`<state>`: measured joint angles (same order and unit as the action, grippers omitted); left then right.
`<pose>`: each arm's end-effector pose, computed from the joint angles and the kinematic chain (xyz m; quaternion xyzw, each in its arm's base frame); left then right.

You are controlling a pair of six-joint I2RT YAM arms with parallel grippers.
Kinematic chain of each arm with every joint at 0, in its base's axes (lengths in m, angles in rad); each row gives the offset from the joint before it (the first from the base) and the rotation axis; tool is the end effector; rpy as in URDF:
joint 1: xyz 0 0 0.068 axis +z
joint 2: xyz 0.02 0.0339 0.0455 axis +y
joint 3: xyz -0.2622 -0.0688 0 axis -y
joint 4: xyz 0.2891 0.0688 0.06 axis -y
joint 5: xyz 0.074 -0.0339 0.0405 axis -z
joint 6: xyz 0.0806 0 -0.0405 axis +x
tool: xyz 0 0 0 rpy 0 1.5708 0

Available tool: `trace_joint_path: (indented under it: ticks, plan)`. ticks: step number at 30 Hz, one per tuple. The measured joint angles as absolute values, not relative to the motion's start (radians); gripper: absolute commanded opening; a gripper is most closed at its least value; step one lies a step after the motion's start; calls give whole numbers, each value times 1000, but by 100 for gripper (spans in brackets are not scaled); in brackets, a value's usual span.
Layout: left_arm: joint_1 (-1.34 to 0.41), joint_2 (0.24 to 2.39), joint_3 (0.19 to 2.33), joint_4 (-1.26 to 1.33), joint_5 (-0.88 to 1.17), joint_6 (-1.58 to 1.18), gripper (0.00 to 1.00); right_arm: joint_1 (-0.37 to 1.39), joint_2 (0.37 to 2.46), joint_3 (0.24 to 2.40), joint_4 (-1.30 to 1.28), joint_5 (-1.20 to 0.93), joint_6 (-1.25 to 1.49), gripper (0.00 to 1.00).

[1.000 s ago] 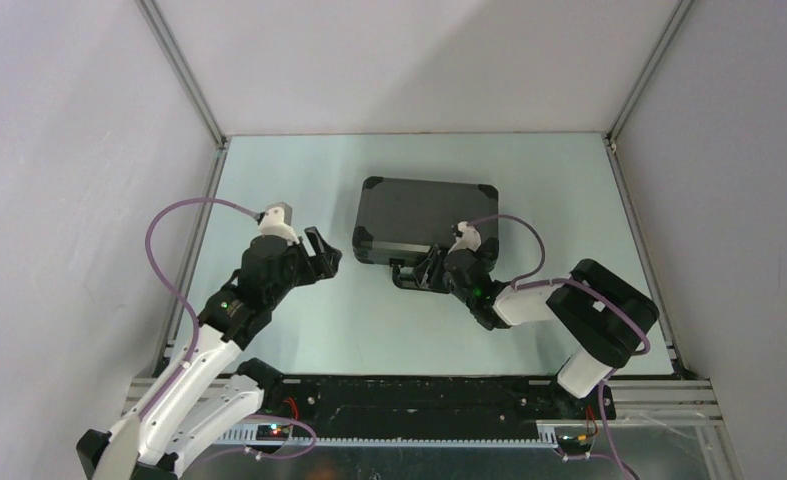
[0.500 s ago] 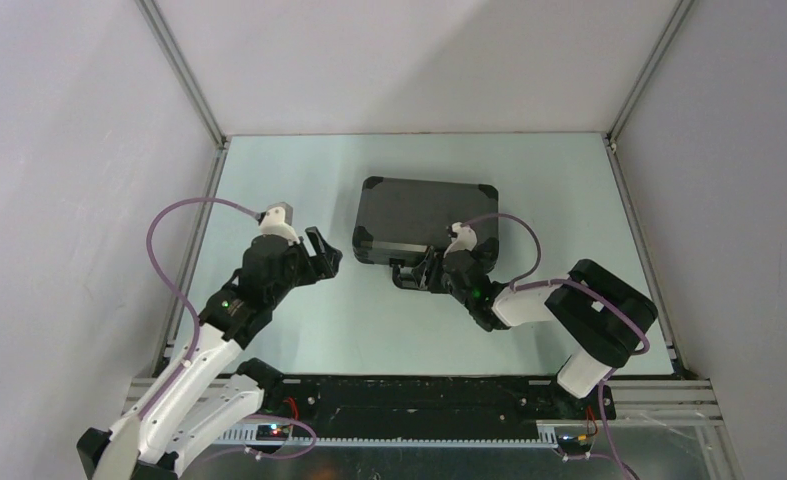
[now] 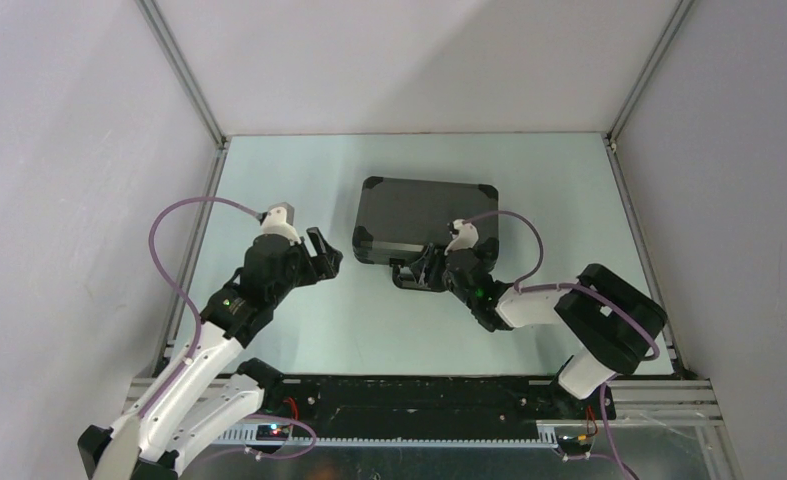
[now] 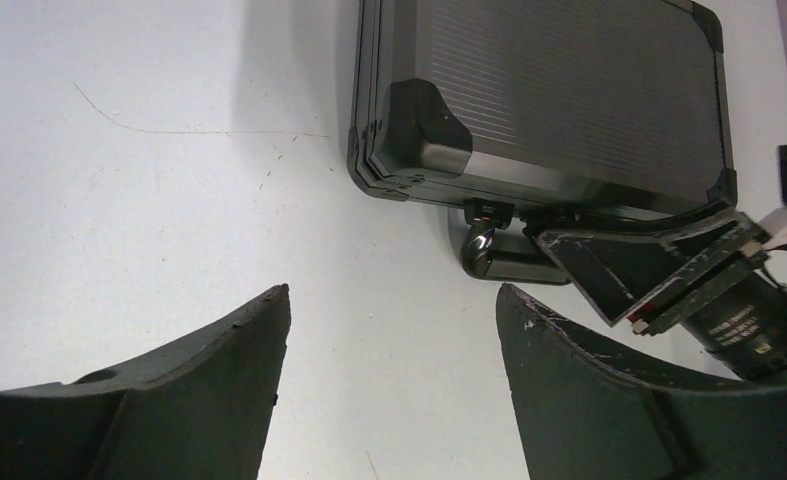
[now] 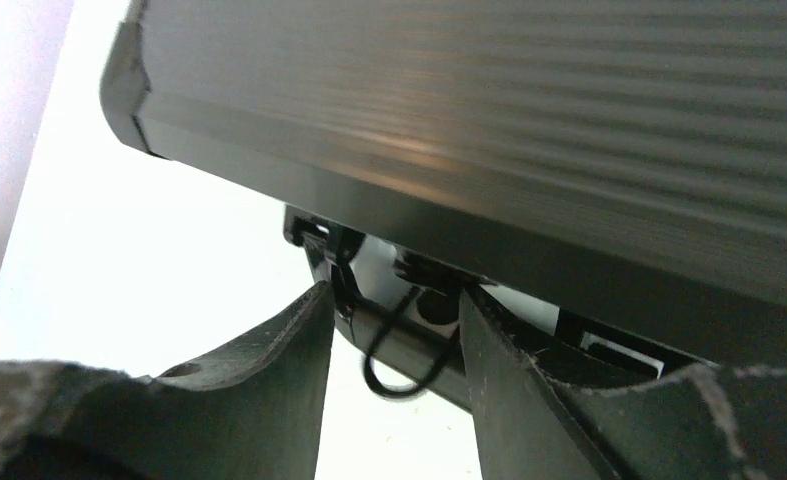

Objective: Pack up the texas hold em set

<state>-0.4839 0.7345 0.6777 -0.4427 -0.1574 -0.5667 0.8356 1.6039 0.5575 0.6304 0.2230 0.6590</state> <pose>0.2292 -0.1062 0.2591 -0.0756 0.8549 -0.1967 0.4741 0.2580 0.2587 0.0937 -0.0129 0.8348 0.3003 0.4613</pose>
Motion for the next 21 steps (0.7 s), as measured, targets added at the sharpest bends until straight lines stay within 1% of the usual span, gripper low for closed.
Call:
trace_joint_path:
  ticks: [5, 16, 21]
  plan:
    - [-484, 736, 678, -444, -157, -567, 81, 834, 1562, 556, 651, 231, 649, 54]
    - [-484, 739, 678, -445, -157, -567, 80, 818, 1559, 556, 654, 202, 646, 55]
    - [-484, 739, 678, -445, -157, -567, 80, 817, 1534, 556, 639, 184, 642, 51]
